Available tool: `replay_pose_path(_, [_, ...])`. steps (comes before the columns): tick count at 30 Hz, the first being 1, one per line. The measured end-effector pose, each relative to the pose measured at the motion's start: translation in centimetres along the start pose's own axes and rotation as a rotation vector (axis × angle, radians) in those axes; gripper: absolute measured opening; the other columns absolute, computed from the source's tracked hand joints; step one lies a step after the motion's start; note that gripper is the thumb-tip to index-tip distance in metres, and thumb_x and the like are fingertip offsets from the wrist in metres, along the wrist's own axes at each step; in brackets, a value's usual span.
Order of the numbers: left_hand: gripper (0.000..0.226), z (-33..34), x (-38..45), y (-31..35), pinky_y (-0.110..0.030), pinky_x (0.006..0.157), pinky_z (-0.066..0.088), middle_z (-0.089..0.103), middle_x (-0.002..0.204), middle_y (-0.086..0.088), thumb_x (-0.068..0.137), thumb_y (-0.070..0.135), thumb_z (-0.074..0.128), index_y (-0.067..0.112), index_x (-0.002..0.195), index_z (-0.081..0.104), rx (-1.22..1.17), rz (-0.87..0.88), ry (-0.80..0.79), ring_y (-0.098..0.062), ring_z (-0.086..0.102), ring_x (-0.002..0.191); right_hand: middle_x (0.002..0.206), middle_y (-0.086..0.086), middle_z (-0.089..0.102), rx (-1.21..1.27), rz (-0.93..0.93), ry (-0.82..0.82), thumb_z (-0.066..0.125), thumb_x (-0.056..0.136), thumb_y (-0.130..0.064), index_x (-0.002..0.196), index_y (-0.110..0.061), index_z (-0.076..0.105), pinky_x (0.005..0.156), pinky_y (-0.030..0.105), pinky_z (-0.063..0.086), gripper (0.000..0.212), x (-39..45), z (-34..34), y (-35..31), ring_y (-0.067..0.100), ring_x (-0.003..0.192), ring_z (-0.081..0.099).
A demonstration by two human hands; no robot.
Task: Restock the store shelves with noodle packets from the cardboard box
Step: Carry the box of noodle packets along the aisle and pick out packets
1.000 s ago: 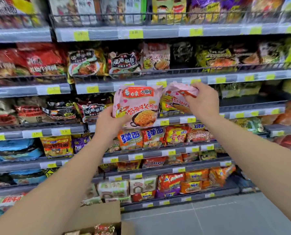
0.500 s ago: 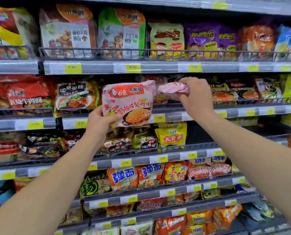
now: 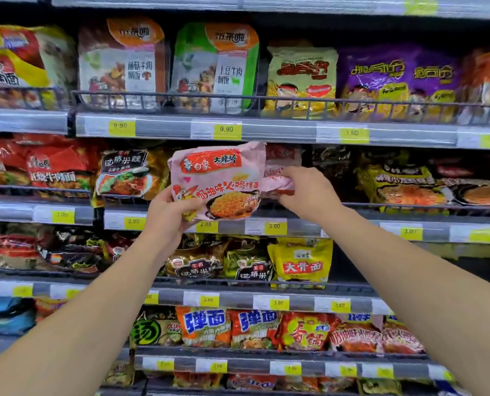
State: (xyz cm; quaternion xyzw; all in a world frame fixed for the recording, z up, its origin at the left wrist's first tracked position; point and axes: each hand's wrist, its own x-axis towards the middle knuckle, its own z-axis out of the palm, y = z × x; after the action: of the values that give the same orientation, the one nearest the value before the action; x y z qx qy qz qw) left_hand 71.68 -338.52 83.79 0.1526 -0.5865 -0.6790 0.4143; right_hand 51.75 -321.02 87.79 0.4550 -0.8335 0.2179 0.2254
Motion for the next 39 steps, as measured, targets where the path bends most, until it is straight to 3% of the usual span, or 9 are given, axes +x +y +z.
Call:
replay_pose_path(6, [0.027,2.1,0.0,-0.3,-0.044,0.077,0.048,0.069,0.085,-0.006,0.082,-0.009,0.062,0.018,0.083,0.065,-0.012,0.014,0.031,-0.031,0.063,0.085,0.132,0.010,0.054,0.141,0.108,-0.118,0.070,0.070,-0.022,0.141,-0.018,0.043,0.097,0.039,0.046,0.076,0.4,-0.9,5.0,0.031,0.118,0.053])
replay_pose_path(13, [0.028,1.9,-0.4,-1.4,-0.050,0.089,0.046,0.069,0.096,-0.012,0.066,0.003,0.071,0.019,0.088,0.066,0.050,0.009,0.006,-0.032,0.065,0.090,0.110,0.006,0.064,0.474,0.307,0.106,0.072,0.080,-0.040,0.119,-0.012,0.059,0.083,0.034,0.048,0.050,1.7,-0.5,6.4,0.026,0.104,0.058])
replay_pose_path(17, [0.029,3.1,-0.8,-1.3,-0.048,0.089,0.049,0.070,0.096,-0.012,0.063,0.008,0.073,0.023,0.088,0.069,0.095,0.011,0.002,-0.032,0.067,0.090,0.067,0.002,0.049,0.425,0.411,0.101,0.070,0.081,-0.053,0.069,-0.010,0.048,0.059,0.031,0.039,0.049,3.5,-0.1,6.2,0.026,0.075,0.054])
replay_pose_path(22, [0.020,5.6,-0.2,-0.9,-0.045,0.083,0.052,0.073,0.087,-0.005,0.079,0.000,0.071,0.017,0.086,0.065,0.193,0.065,0.064,-0.030,0.067,0.086,0.088,0.006,0.060,0.433,0.443,0.016,0.069,0.076,-0.062,0.101,-0.010,0.058,0.067,0.029,0.043,0.058,5.7,0.7,6.5,0.026,0.084,0.059])
replay_pose_path(27, [0.021,7.8,0.1,-1.2,-0.048,0.083,0.056,0.075,0.089,-0.005,0.079,0.004,0.074,0.023,0.085,0.069,0.286,0.186,0.143,-0.030,0.070,0.091,0.073,0.005,0.058,0.464,0.448,-0.060,0.068,0.081,-0.056,0.079,-0.012,0.058,0.058,0.024,0.039,0.045,6.8,0.4,6.0,0.019,0.063,0.053])
replay_pose_path(30, [0.028,10.0,0.4,-1.4,-0.040,0.082,0.056,0.075,0.090,0.002,0.076,0.003,0.076,0.026,0.091,0.068,0.340,0.267,0.131,-0.019,0.070,0.090,0.084,0.008,0.063,0.485,0.379,-0.103,0.064,0.088,-0.037,0.089,-0.010,0.066,0.058,0.023,0.040,0.027,7.2,0.3,6.6,0.020,0.066,0.057])
replay_pose_path(33, [0.030,12.4,1.1,-1.4,-0.030,0.077,0.056,0.074,0.089,0.006,0.076,0.001,0.076,0.025,0.092,0.068,0.413,0.333,0.099,-0.012,0.069,0.088,0.094,0.008,0.071,0.666,0.314,-0.108,0.062,0.085,-0.019,0.090,-0.014,0.069,0.072,0.034,0.055,0.009,6.8,0.6,8.0,0.024,0.084,0.066])
replay_pose_path(36, [0.028,13.6,2.3,-1.7,-0.023,0.070,0.053,0.071,0.084,0.012,0.079,0.001,0.073,0.021,0.098,0.068,0.452,0.337,0.061,-0.006,0.067,0.081,0.091,0.006,0.075,0.759,0.269,-0.136,0.063,0.074,-0.014,0.094,-0.015,0.073,0.079,0.048,0.059,0.022,6.6,1.1,10.1,0.026,0.087,0.070])
replay_pose_path(39, [0.021,13.7,3.8,-2.3,-0.025,0.066,0.048,0.069,0.088,0.001,0.084,0.012,0.070,0.020,0.102,0.063,0.639,0.284,0.066,-0.012,0.063,0.082,0.082,-0.005,0.069,0.755,0.167,-0.285,0.068,0.075,-0.003,0.092,-0.018,0.068,0.067,0.021,0.055,0.022,4.8,-0.7,10.5,0.011,0.076,0.064])
